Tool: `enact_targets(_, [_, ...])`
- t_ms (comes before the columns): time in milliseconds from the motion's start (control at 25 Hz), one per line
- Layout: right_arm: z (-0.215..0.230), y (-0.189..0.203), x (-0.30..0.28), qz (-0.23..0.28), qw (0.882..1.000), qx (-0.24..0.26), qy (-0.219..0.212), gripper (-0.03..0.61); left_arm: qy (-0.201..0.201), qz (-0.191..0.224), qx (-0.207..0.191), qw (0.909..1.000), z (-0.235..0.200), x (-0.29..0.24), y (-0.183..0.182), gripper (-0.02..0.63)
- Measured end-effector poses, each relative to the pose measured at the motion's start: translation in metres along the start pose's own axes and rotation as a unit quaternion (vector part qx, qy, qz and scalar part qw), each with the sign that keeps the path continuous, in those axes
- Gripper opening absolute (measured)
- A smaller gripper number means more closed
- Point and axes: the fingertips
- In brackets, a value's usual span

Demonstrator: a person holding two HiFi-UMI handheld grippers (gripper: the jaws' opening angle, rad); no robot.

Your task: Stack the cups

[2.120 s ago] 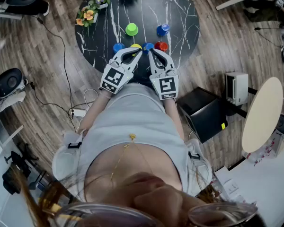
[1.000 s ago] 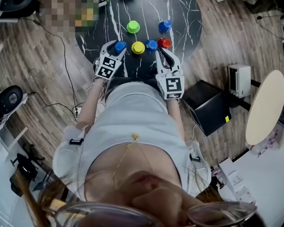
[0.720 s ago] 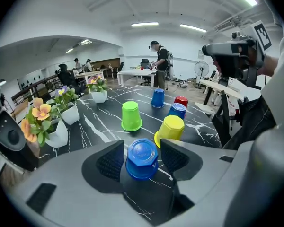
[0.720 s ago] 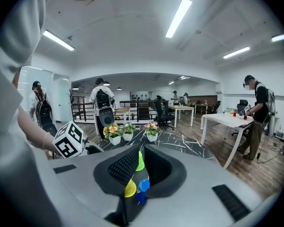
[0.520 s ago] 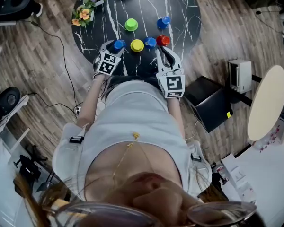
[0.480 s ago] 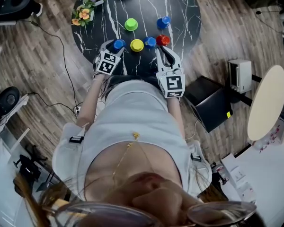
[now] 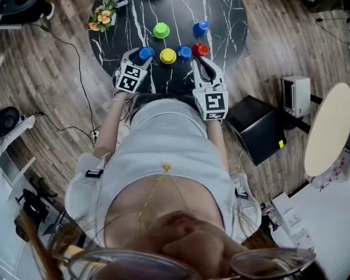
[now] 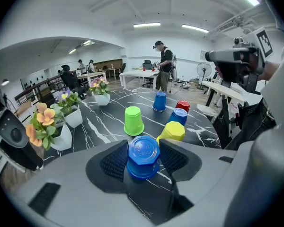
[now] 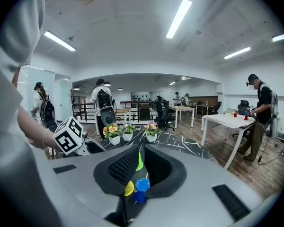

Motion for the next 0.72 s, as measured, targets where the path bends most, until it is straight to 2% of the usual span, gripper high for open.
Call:
enact_targets(480, [0.007, 0.003, 0.004, 0.001, 1.000, 0.000, -0.003, 0.026, 0.005, 0.042, 0.006, 0.9991, 0.012, 0.024, -0.055, 0.225])
enact_targets(720, [0.012, 0.004, 0.008, 0.002, 1.000, -0.002, -0.001, 0.026, 0.024, 0.064, 0.001, 0.9977, 0.027, 0.027, -0.082, 0.225])
Point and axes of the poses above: the fingertips, and each gripper's own axes: x backward along the fingers, z to its right, y out of its underside, and after that the axes turned 3 degrees about z, right-handed
